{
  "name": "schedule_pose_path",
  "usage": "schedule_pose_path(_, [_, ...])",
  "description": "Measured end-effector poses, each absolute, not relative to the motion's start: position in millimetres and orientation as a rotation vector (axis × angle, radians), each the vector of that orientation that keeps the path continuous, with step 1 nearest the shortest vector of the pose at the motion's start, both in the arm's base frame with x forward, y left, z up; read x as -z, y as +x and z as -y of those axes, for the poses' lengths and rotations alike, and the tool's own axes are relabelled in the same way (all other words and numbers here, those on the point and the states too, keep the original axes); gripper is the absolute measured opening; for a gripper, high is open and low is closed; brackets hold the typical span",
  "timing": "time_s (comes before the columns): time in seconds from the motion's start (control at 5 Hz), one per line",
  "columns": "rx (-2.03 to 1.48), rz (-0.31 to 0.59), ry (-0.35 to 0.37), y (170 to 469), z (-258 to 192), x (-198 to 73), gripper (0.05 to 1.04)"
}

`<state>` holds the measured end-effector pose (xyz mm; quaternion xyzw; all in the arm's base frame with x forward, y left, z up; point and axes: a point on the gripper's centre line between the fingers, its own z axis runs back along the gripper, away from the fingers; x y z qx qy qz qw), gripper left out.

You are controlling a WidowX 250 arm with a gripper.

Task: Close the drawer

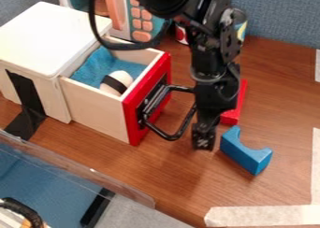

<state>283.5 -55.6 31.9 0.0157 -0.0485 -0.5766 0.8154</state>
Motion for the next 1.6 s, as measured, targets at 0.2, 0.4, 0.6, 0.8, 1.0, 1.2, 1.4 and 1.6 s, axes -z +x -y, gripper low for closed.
schedule_pose_path(0.2, [1.235,0.078,0.028,281.6,32.9,-29.8,0.998])
schedule_pose_path(0.4, [1.215,0.044,0.018,277.6,14.4,-25.2,0.998])
schedule_pose_path(0.6, [1.19,0.027,0.015,273.4,7.1,-22.8,0.998])
schedule_pose_path(0.8, [1.17,0.013,0.013,271.3,-0.9,-22.5,0.998])
schedule_pose_path(1.0, [1.158,-0.006,0.013,268.8,-4.6,-22.5,0.998])
schedule_pose_path(1.2, [1.114,-0.025,0.018,266.4,-15.0,-22.9,0.998])
schedule_pose_path(1.4, [1.068,-0.031,0.016,263.1,-27.8,-23.9,0.998])
schedule_pose_path(1.6, [1.029,-0.058,0.017,255.3,-42.9,-22.8,0.998])
